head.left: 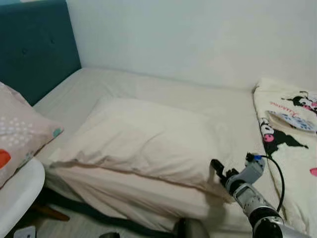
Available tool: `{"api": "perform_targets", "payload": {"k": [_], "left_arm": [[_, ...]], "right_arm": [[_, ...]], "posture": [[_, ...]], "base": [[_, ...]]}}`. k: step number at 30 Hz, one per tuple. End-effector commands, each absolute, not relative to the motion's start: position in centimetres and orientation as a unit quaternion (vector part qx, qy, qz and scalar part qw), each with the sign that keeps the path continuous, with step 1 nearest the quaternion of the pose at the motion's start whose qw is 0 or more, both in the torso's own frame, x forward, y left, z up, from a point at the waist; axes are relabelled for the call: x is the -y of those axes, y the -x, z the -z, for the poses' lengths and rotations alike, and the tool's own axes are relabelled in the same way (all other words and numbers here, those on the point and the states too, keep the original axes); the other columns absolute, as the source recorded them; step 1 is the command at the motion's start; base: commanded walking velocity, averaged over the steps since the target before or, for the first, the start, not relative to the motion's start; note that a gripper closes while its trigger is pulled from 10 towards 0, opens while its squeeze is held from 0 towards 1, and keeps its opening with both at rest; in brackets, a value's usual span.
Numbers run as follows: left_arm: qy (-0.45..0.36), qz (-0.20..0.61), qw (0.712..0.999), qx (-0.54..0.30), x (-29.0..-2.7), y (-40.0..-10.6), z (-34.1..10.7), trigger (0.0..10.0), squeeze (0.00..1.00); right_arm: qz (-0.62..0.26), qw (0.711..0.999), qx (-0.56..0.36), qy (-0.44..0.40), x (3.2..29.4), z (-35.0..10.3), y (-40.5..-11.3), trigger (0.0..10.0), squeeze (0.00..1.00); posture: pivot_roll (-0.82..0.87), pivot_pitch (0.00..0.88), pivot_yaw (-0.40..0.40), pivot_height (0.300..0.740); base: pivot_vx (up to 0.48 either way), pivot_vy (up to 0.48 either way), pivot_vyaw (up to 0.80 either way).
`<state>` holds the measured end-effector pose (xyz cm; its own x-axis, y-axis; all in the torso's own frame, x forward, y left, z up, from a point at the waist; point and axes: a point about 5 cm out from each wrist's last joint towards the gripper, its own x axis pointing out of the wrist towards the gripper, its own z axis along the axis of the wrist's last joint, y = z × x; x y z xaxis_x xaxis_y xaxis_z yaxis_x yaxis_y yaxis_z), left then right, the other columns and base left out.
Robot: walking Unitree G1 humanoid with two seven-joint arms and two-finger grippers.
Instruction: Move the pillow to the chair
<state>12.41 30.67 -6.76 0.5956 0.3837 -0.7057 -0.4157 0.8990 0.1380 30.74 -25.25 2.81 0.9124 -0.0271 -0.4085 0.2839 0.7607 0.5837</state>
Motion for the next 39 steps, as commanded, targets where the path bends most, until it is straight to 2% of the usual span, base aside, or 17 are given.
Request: {"api": "perform_targets", "payload": {"k": [1,4,5,12,14,16,18,28,29,33,39], "left_arm": [[0.009,-0.222,0.898,-0.379,-31.3,-12.2,6.4,10.0,0.00],[0.003,-0.217,0.902,-0.373,-31.4,-12.1,6.3,10.0,0.00],[-0.005,-0.212,0.908,-0.361,-31.6,-12.1,6.0,10.0,0.00],[-0.029,-0.198,0.924,-0.326,-32.3,-11.8,5.0,10.0,0.00],[-0.050,-0.186,0.936,-0.294,-32.9,-11.9,3.6,10.0,0.00],[-0.054,-0.185,0.938,-0.289,-32.9,-11.9,3.3,10.0,0.00],[-0.065,-0.179,0.943,-0.271,-33.1,-11.7,2.3,10.0,0.00],[-0.099,-0.154,0.957,-0.225,-32.9,-11.5,-2.3,10.0,0.00],[-0.102,-0.151,0.958,-0.222,-32.8,-11.4,-3.0,10.0,0.00],[-0.108,-0.146,0.959,-0.218,-32.4,-11.4,-4.8,10.0,0.00],[-0.107,-0.144,0.960,-0.217,-31.5,-11.7,-6.1,10.0,0.00]], "right_arm": [[0.092,0.915,-0.190,-0.344,25.5,-2.5,-30.4,10.0,0.00],[0.091,0.914,-0.187,-0.348,25.4,-2.6,-30.5,10.0,0.00],[0.092,0.913,-0.182,-0.353,25.4,-2.6,-30.5,10.0,0.00],[0.093,0.911,-0.184,-0.358,25.0,-2.4,-30.4,10.0,0.00],[0.091,0.896,-0.176,-0.398,24.3,-2.1,-30.5,10.0,0.00],[0.091,0.893,-0.175,-0.405,24.2,-2.1,-30.5,10.0,0.00],[0.092,0.893,-0.173,-0.404,24.1,-2.1,-30.5,10.0,0.00],[0.090,0.892,-0.139,-0.420,24.1,-3.5,-31.7,10.0,0.00],[0.082,0.896,-0.144,-0.412,23.8,-3.8,-32.1,0.0,0.00],[0.030,0.912,-0.142,-0.384,22.4,-5.4,-33.6,0.0,0.00],[0.001,0.924,-0.128,-0.359,21.8,-7.3,-35.1,0.0,0.00]], "posture": [[0.06,0.025,-0.029,0.520],[0.06,0.025,-0.029,0.510],[0.08,0.065,-0.015,0.505],[0.11,0.124,-0.001,0.505],[0.13,0.169,0.012,0.505],[0.13,0.169,0.012,0.505],[0.16,0.212,0.024,0.505],[0.19,0.291,0.055,0.505],[0.19,0.303,0.058,0.505],[0.19,0.311,0.061,0.505],[0.17,0.307,0.051,0.505]], "base": [[0.000,0.000,0.00],[0.000,0.000,0.00],[0.000,0.000,0.00],[0.000,0.000,0.00],[0.000,0.000,0.00],[0.000,0.000,0.00],[0.000,0.000,0.00],[0.000,0.000,0.00],[0.000,0.000,0.00],[0.000,0.000,0.00],[0.000,0.000,0.00]]}}
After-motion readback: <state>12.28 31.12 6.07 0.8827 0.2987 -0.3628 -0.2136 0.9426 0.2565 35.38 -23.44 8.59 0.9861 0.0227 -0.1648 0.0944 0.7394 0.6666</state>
